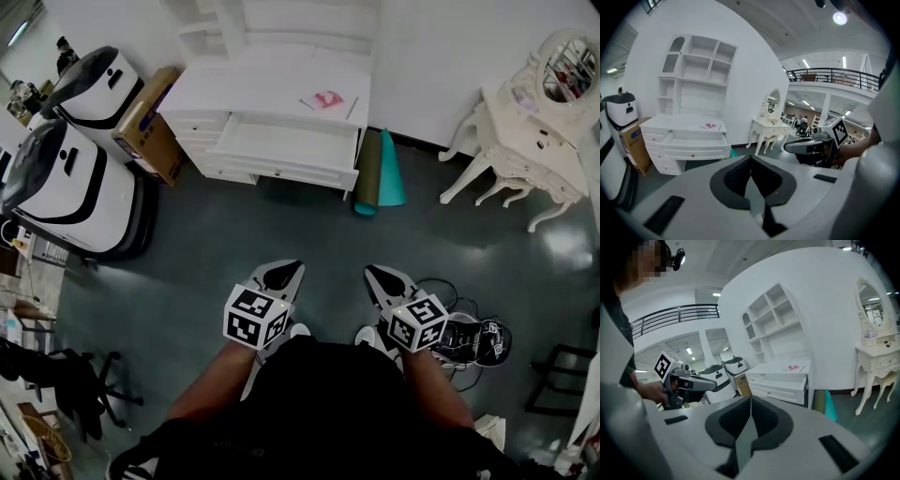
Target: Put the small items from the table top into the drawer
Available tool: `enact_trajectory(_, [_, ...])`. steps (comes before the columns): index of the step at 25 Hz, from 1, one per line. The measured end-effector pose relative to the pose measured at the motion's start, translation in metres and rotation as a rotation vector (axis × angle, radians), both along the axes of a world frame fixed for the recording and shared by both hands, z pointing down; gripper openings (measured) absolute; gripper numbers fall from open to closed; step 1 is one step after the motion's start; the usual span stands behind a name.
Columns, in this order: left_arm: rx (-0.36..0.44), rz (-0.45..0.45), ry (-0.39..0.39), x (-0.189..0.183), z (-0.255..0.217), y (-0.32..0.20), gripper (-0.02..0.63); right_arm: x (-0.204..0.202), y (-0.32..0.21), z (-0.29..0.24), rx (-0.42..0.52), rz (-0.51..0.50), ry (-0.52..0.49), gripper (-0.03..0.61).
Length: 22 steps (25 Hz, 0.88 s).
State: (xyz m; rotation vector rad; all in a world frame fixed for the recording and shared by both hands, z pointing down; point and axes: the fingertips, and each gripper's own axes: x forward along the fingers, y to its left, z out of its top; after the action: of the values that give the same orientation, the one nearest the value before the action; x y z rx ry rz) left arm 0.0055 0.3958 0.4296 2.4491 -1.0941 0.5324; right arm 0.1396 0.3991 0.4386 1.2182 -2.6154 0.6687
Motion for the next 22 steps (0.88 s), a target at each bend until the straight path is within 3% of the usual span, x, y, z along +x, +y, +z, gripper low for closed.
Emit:
enact_trajectory(11, [-0.022,0.033,-0.007,-0.049,0.015,0.001,0.011,-0.039,0.008,0.019,-0.054,0.077,-0.010,0.029])
enact_trajectory(22, [-0.036,-0.004,0.020,-0.075,0.023,-0.011,0.011,-0.067,-0.014,0.020,-0.071,0.047,-0.003,0.029])
